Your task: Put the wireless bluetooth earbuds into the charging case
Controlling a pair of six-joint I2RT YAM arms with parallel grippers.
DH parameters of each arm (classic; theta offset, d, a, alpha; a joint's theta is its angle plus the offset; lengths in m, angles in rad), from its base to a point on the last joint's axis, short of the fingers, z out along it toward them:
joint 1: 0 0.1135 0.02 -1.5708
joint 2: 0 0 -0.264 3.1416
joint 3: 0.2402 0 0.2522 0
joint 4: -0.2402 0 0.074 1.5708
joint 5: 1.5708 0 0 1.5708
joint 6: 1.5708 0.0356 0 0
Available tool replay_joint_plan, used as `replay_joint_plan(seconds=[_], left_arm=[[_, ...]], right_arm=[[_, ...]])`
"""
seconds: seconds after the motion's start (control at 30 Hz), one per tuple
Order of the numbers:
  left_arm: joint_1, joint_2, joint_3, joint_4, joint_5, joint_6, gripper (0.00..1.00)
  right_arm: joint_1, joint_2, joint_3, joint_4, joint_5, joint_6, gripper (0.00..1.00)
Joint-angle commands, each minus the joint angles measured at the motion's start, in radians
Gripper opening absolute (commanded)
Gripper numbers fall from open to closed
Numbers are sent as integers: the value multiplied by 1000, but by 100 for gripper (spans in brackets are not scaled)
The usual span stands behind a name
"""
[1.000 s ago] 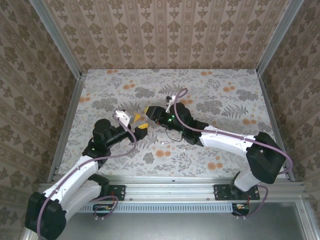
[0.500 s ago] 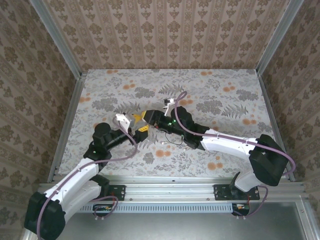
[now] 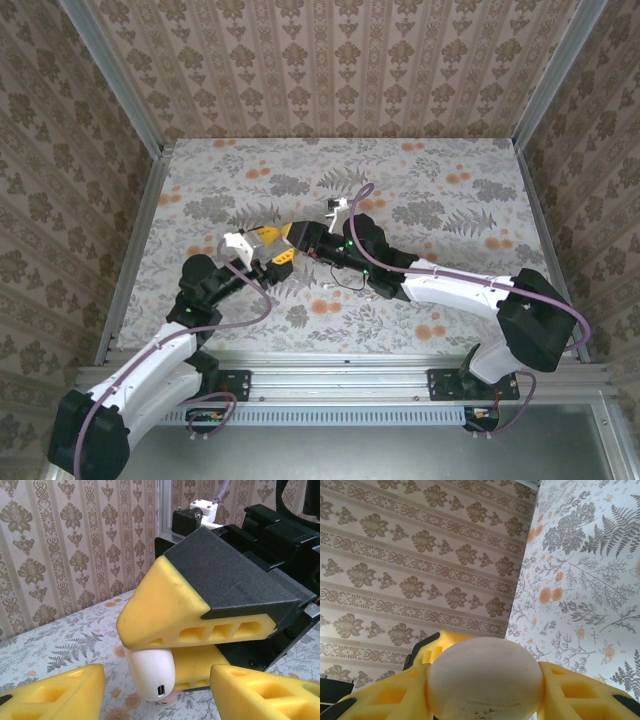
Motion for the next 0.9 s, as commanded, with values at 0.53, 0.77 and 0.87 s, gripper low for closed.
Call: replay_joint_plan(seconds=[0.53,0.77,0.87], left_arm=[[4,-10,-11,67,18,-30,48],[4,-4,6,41,42,-31,33],[4,-5,10,24,44,-35,24]], right_arm=[[11,23,-10,74,-86,31,37],[11,19,-10,55,-80,17,39],[11,9,-10,42,-70,2,41]])
